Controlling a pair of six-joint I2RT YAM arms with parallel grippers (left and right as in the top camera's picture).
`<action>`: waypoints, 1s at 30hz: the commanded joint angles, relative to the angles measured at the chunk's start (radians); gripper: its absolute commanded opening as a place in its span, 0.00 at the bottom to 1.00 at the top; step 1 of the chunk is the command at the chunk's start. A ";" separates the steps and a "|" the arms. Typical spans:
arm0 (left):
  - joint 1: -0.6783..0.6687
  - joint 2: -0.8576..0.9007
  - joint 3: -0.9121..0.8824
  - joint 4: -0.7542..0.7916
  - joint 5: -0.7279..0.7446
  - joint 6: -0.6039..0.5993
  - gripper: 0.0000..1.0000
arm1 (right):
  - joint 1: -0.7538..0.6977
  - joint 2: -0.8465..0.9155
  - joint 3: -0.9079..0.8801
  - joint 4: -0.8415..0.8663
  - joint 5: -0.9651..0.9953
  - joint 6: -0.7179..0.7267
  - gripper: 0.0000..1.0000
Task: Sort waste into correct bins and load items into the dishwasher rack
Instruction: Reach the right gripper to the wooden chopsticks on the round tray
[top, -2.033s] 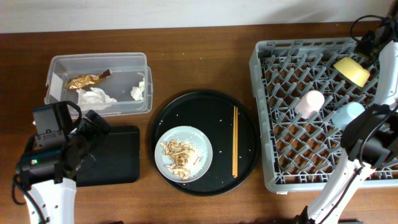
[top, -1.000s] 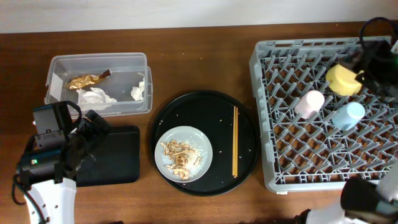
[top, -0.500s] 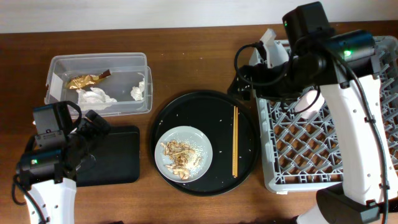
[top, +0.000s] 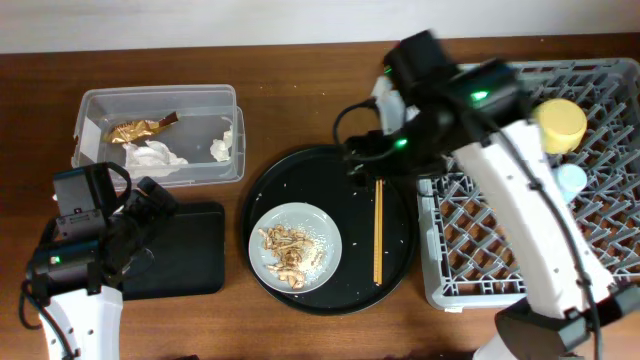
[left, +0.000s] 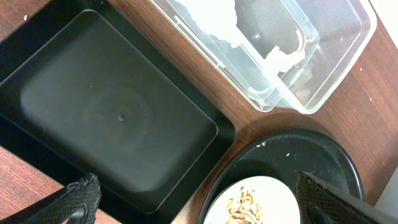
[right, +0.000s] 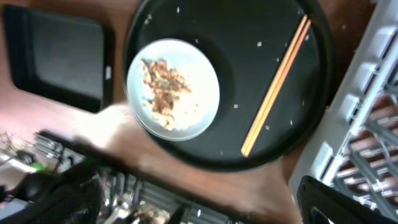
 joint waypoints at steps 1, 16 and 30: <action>0.001 -0.010 0.001 0.001 -0.007 0.012 0.99 | 0.042 0.008 -0.074 0.092 0.105 0.035 0.99; 0.001 -0.010 0.001 0.001 -0.007 0.012 0.99 | 0.042 0.008 -0.803 0.779 0.200 0.141 0.34; 0.001 -0.010 0.001 0.001 -0.007 0.012 0.99 | 0.042 0.008 -0.981 0.957 0.285 0.309 0.39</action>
